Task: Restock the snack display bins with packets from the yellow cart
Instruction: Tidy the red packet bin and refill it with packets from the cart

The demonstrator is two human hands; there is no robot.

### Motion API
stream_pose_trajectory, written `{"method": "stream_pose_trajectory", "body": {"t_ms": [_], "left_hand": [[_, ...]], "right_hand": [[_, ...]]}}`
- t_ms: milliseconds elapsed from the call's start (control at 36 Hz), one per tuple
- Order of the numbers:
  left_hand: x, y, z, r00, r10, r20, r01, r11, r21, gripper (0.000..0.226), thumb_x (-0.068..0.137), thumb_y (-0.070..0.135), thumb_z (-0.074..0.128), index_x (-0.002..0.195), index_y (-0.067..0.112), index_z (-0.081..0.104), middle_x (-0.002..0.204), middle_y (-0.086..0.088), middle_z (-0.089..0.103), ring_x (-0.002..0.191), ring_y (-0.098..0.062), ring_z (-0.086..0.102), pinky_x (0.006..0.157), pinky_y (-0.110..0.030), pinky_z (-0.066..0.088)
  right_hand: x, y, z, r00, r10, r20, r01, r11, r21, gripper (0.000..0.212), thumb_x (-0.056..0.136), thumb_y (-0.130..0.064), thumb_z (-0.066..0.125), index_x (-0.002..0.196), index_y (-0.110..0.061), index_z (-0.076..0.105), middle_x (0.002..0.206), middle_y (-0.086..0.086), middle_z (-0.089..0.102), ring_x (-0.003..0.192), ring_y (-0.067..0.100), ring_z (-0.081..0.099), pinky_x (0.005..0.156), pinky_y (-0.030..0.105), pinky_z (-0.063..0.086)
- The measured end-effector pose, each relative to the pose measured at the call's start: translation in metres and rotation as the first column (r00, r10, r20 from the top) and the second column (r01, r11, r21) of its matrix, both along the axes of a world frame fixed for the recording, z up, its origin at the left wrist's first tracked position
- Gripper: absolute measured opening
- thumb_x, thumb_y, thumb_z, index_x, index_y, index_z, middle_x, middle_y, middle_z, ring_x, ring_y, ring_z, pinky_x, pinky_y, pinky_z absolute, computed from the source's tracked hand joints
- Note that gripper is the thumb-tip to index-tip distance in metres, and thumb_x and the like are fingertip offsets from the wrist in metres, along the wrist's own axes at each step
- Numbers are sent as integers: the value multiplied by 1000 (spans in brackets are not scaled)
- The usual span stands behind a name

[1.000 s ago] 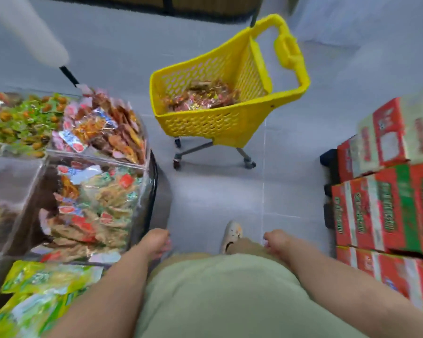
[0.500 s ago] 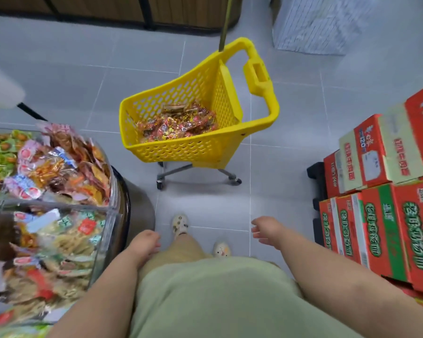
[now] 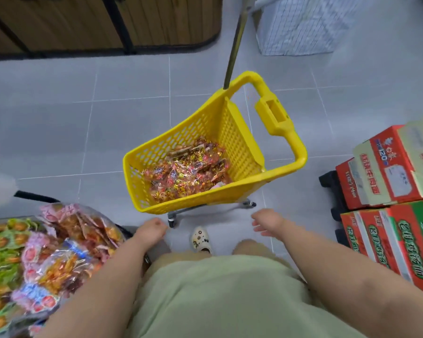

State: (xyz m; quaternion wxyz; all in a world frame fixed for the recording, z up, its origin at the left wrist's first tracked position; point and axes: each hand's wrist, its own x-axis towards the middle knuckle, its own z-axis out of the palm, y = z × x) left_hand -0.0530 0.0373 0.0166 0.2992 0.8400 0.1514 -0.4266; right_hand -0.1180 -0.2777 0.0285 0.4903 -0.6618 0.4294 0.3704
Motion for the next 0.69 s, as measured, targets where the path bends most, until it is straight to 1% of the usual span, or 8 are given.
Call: {"method": "stream_pose_trajectory", "body": {"t_ms": [111, 222, 333, 417, 472, 528, 611, 694], "left_hand": [[32, 10, 6, 1000, 9, -23, -9, 1000, 16, 23, 95, 15, 43, 72, 14, 48, 74, -9, 52, 62, -19, 45, 52, -26, 29], [44, 9, 1, 968, 197, -152, -201, 979, -11, 19, 98, 18, 42, 81, 14, 48, 79, -10, 53, 60, -19, 46, 53, -25, 32], [55, 3, -15, 836, 462, -297, -495, 868, -45, 19, 99, 28, 46, 110, 14, 53, 102, -13, 65, 86, -24, 61, 83, -35, 48], [74, -1, -26, 809, 537, -238, -556, 831, -14, 16, 99, 26, 46, 107, 14, 52, 95, -10, 63, 81, -21, 59, 78, -32, 45], [87, -5, -36, 834, 533, -146, -537, 844, 13, 13, 98, 23, 48, 93, 14, 54, 99, -12, 59, 86, -25, 57, 82, -33, 42], [101, -6, -44, 890, 455, -21, -453, 889, 72, 21, 96, 22, 50, 109, 8, 59, 112, -15, 57, 104, -30, 56, 90, -37, 42], [120, -4, -51, 914, 388, 118, -403, 898, 175, 49, 88, 17, 59, 135, 5, 48, 127, -20, 57, 115, -37, 55, 95, -41, 45], [137, 11, -64, 901, 403, 162, -434, 855, 283, 39, 78, 18, 66, 115, 6, 58, 111, -20, 65, 105, -38, 60, 89, -46, 50]], "right_hand": [[60, 13, 10, 995, -34, 92, 31, 999, 31, 9, 95, -24, 46, 93, -17, 50, 82, 0, 54, 67, 10, 52, 60, 23, 40], [110, 21, 12, 989, -86, 119, 78, 995, 66, 11, 95, -28, 49, 90, -18, 53, 86, -1, 58, 71, 11, 56, 72, 29, 47], [146, 27, 4, 993, -102, 62, 95, 990, 106, 16, 95, -26, 49, 106, -14, 52, 89, 2, 58, 73, 10, 55, 63, 25, 48], [168, 30, -8, 995, -103, -2, 102, 985, 136, 19, 97, -22, 48, 112, -12, 51, 82, 1, 57, 67, 11, 55, 52, 22, 46], [182, 30, -18, 996, -78, -48, 83, 987, 136, 16, 97, -19, 47, 110, -11, 50, 81, 2, 55, 67, 12, 53, 62, 25, 46], [195, 29, -31, 994, -60, -93, 71, 989, 127, 14, 97, -18, 47, 107, -9, 50, 80, 2, 55, 68, 13, 52, 70, 28, 44], [210, 28, -53, 988, -49, -145, 63, 994, 94, 12, 96, -16, 48, 103, -8, 54, 76, 4, 55, 63, 12, 52, 59, 25, 43], [222, 28, -77, 990, -12, -137, 22, 997, 70, 15, 92, -15, 49, 104, -10, 57, 86, 5, 58, 66, 12, 52, 63, 26, 45]]}}
